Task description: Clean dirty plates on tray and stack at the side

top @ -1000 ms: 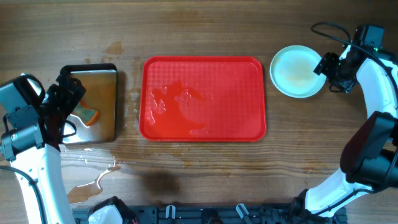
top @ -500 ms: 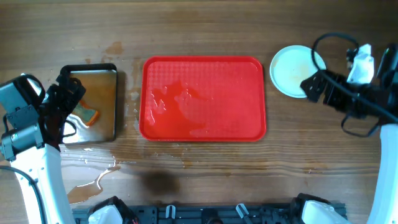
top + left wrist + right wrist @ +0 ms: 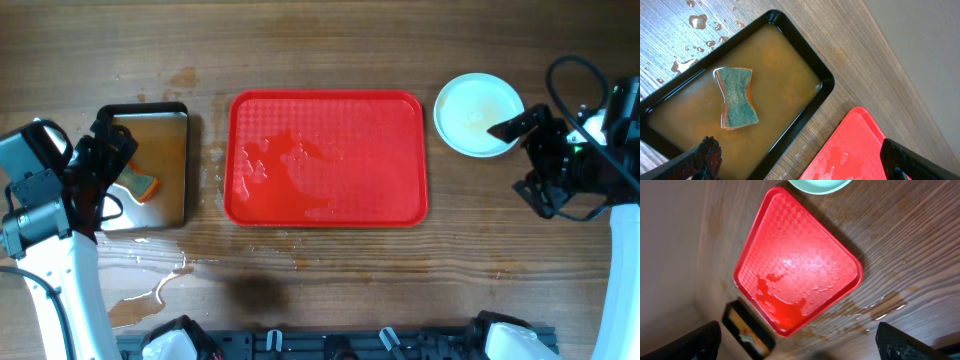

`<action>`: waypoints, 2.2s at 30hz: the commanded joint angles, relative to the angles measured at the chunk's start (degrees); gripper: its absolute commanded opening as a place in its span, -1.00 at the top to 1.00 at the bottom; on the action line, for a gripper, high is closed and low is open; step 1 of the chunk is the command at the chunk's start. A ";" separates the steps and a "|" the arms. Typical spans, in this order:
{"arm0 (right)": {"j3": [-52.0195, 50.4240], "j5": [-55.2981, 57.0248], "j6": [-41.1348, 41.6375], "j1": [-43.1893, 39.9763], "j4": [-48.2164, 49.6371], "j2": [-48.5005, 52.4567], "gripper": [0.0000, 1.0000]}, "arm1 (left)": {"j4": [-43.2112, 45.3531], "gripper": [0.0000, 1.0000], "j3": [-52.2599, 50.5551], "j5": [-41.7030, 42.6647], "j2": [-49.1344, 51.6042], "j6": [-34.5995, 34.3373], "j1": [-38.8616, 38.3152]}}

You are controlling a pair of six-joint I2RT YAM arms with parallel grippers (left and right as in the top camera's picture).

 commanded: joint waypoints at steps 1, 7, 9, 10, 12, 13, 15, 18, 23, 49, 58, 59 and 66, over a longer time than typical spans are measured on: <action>0.24 0.31 5.46 0.24 0.24 -0.22 -0.99 | 0.13 -1.00 0.39 0.70 0.07 0.28 0.11; -4.42 20.09 1.79 4.96 -2.14 -4.63 -1.00 | 0.13 -1.00 0.39 0.70 0.07 0.28 0.11; -8.17 21.81 1.79 7.72 1.05 -8.59 -0.99 | 0.13 -1.00 0.39 0.70 0.07 0.28 0.11; -10.34 21.97 1.79 9.07 3.21 -10.60 -0.99 | 0.13 -1.00 0.39 0.70 0.07 0.28 0.11; -19.67 21.16 -1.07 12.98 14.25 -18.10 -1.00 | 0.11 -1.00 0.39 0.70 0.07 0.28 0.11; -23.37 20.04 -3.78 14.01 18.67 -20.79 -0.99 | 0.13 -1.00 0.39 0.70 0.07 0.28 0.11; -34.49 14.49 -14.25 15.93 32.70 -28.13 -0.99 | 0.11 -1.00 0.39 0.70 0.07 0.28 0.11; -50.21 4.48 -25.38 16.17 52.70 -38.88 -0.99 | 0.13 -1.00 0.39 0.70 0.07 0.28 0.11; -69.24 0.42 -24.94 16.20 74.14 -52.74 -0.99 | 0.13 -1.00 0.39 0.70 0.07 0.28 0.11; -84.06 24.09 -42.93 16.17 79.54 -71.89 -0.99 | 0.13 -1.00 0.39 0.70 0.07 0.28 0.11; -84.06 23.39 -44.46 16.17 79.45 -71.87 -0.99 | 0.13 -1.00 0.39 0.70 0.07 0.28 0.11; -84.06 23.41 -44.41 16.17 79.45 -71.82 -0.99 | 0.13 -1.00 0.39 0.70 0.07 0.28 0.11; -84.06 23.41 -44.46 16.17 79.45 -71.82 -0.99 | 0.13 -1.00 0.39 0.70 0.07 0.28 0.11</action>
